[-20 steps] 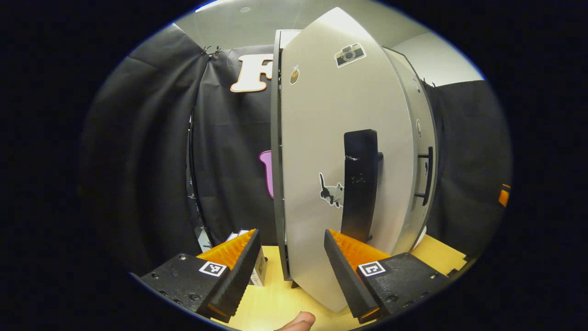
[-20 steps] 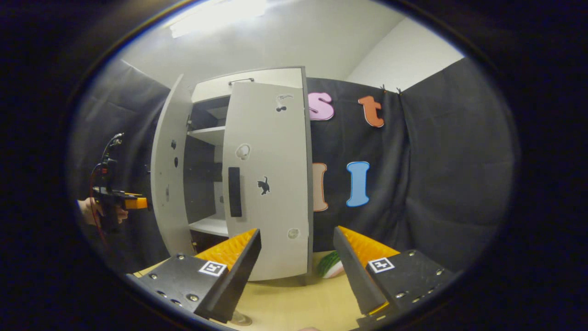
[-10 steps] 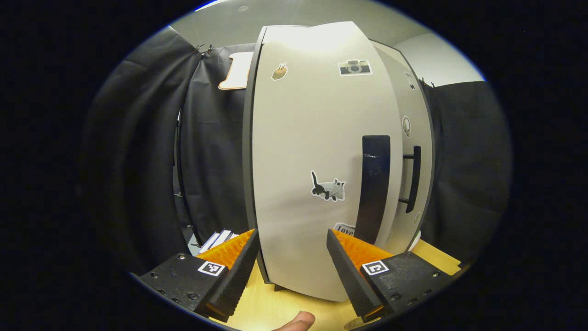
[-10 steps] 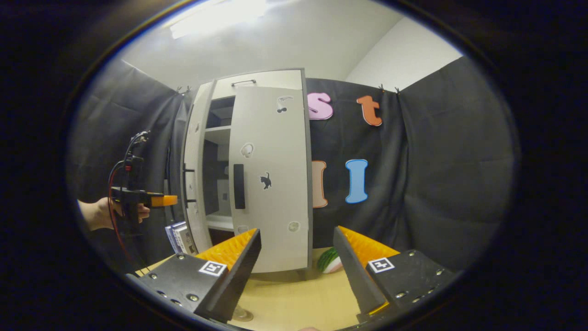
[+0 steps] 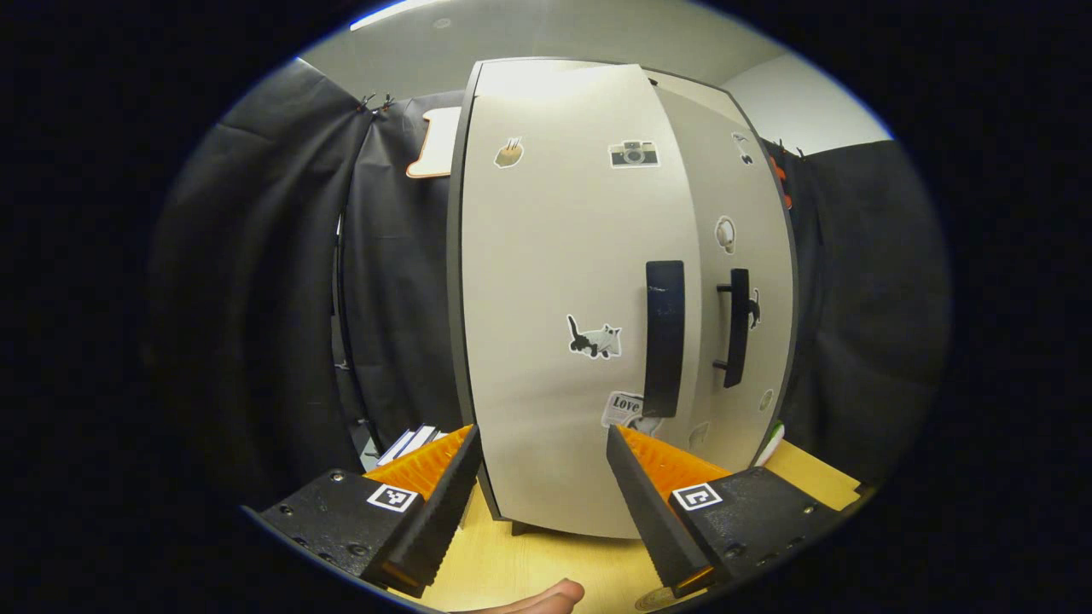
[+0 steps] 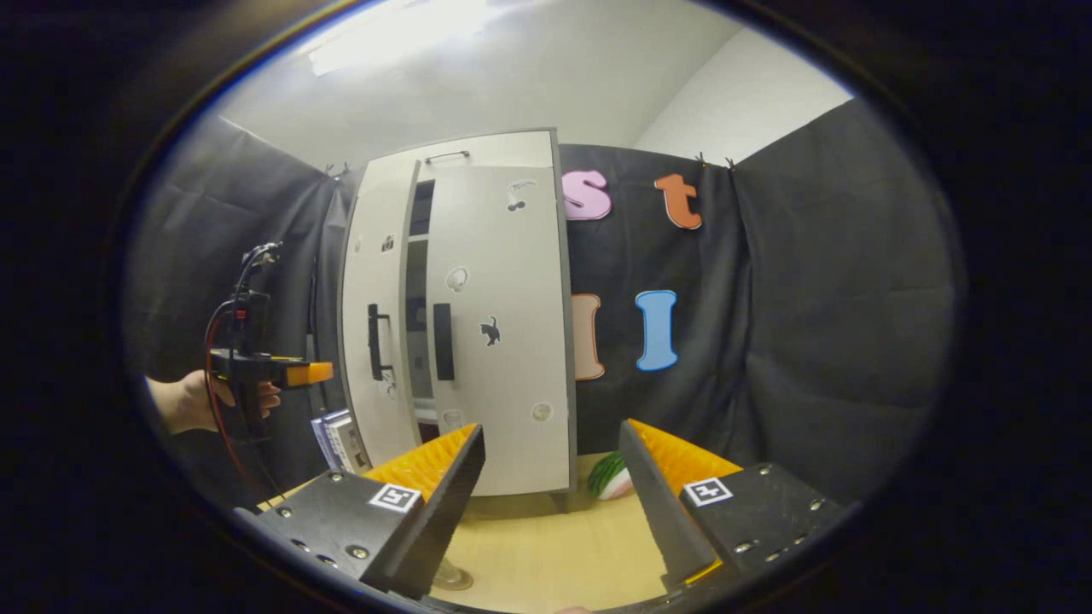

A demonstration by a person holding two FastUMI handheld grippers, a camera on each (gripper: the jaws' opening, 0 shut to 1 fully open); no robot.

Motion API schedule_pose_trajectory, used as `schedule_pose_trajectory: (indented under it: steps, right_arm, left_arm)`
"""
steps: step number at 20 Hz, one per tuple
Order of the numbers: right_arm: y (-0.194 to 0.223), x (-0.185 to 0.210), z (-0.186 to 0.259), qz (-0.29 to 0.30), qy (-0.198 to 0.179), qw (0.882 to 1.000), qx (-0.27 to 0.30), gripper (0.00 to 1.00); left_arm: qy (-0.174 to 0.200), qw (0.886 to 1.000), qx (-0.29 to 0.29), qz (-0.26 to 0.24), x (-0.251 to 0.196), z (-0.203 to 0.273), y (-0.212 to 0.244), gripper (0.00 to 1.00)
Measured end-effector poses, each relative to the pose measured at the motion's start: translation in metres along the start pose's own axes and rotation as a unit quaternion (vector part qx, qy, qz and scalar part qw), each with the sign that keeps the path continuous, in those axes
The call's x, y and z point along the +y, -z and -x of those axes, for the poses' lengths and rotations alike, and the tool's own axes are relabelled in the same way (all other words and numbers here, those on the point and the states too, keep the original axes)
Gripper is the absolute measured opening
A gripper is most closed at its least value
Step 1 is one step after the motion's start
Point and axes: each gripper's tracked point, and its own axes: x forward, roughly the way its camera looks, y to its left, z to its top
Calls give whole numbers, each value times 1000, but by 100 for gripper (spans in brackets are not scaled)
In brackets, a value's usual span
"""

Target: Grasp the bottle in the cabinet with the left hand and place it on the coaster, then close the right door with the right hand and the left door with the left hand.

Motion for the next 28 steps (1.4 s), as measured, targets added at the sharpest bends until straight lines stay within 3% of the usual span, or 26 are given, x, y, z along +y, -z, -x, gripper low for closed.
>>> schedule_pose_trajectory:
  steps: [9, 10, 11, 16, 18, 19, 20, 26, 27, 28]
  right_arm:
    - [-7, 26, 37, 14, -33, 999, 4, 96]
    - [-6, 29, 38, 10, -34, 999, 8, 92]
    - [-4, 33, 40, 6, -37, 999, 13, 96]
    - [-6, 61, 35, -4, -64, 998, 7, 96]
    - [-12, 68, 28, 5, -64, 998, 5, 96]
    - [-15, 74, 23, 5, -67, 998, 5, 92]
    - [-20, 79, 19, 4, -69, 998, 2, 96]
    - [-42, 91, -12, -2, -59, 998, -25, 96]
    - [-41, 94, -17, -5, -60, 998, -23, 92]
    - [-40, 97, -22, -6, -62, 998, -19, 96]
  left_arm:
    - [-14, 1000, 19, 4, -8, 81, 19, 93]
    - [-15, 1000, 22, 8, -10, 91, 22, 93]
    - [-15, 1000, 24, 12, -11, 101, 24, 93]
    - [-14, 1000, 22, -11, -16, 139, 25, 93]
    - [-14, 1000, 12, -25, -13, 148, 18, 96]
    - [-14, 999, 8, -28, -12, 151, 16, 98]
    - [-19, 999, 5, -28, -9, 154, 12, 98]
    - [-27, 999, -9, -17, -10, 154, -6, 98]
    - [-32, 999, -9, -17, -8, 152, -8, 98]
    - [-31, 999, -8, -16, -9, 148, -8, 98]
